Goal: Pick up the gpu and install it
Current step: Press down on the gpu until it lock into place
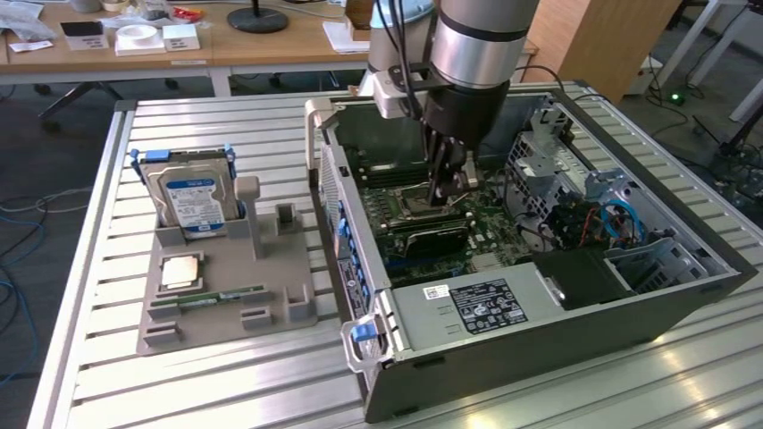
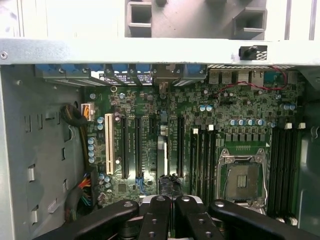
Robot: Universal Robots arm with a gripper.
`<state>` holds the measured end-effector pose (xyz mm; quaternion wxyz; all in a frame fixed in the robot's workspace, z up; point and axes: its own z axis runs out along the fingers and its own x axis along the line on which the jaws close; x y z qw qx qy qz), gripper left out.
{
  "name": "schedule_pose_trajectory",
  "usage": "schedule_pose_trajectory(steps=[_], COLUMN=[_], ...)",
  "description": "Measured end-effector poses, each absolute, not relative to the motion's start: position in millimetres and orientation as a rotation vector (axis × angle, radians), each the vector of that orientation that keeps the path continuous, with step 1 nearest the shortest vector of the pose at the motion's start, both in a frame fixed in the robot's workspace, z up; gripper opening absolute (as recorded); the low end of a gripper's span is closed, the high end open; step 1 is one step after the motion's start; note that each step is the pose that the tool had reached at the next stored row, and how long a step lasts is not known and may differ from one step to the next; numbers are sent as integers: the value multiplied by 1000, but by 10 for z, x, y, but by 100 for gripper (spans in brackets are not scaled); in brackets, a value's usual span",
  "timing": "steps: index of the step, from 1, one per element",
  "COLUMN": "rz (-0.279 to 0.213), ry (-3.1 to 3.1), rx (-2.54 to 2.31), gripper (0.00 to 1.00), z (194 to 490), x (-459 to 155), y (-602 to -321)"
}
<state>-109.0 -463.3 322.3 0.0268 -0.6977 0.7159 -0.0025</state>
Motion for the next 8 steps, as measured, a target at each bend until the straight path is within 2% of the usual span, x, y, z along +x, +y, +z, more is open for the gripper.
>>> schedule_pose_trajectory(steps=[8], rz=[-8], ry=[2212], rx=[-2155], gripper=[11], z=[3201], x=[-1090], y=[-4633])
